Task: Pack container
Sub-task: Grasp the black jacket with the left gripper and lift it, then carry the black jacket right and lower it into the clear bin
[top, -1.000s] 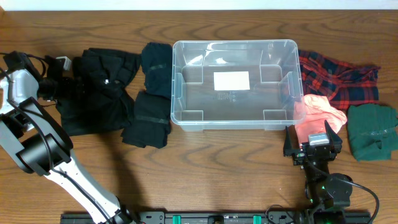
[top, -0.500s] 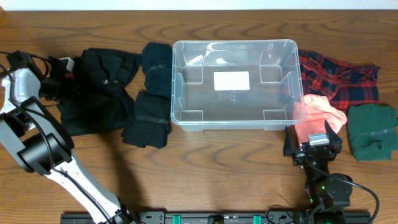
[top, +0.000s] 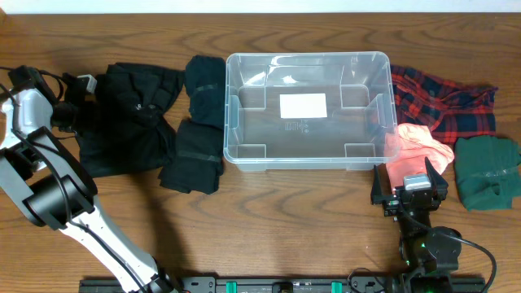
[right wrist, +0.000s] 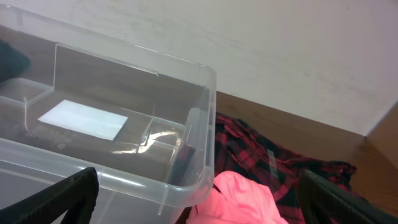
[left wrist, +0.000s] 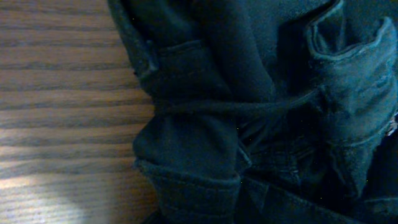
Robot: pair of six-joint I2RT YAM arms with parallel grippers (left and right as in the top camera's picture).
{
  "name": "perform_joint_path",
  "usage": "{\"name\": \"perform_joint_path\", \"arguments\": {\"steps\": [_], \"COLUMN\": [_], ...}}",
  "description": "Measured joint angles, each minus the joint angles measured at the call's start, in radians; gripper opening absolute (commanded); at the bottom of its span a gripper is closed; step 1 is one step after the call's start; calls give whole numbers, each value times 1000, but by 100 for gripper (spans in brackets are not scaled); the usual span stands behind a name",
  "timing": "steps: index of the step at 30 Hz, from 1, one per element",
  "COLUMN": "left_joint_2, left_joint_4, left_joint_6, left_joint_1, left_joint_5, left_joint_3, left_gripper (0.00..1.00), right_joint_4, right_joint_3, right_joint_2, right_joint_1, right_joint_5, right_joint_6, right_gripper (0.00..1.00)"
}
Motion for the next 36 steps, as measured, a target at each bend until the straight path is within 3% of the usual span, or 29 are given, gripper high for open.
{"name": "perform_joint_path", "arguments": {"steps": [20, 32, 36], "left_joint_2": [-397, -683, -786], "left_joint_4": [28, 18, 18], "left_joint_6": [-343, -629, -692], "left_joint_1": [-15, -183, -248], "left_joint_5": [-61, -56, 5], "left_joint_3": [-11, -14, -14], "left_gripper": [6, 6, 6], "right_joint_4": [0, 0, 0], "right_joint_3": [0, 0, 0], "right_joint_2": [0, 0, 0], "right_joint_1": [0, 0, 0], "right_joint_5": [0, 0, 0], "right_joint_6": [0, 0, 0], "right_gripper": [99, 99, 99]}}
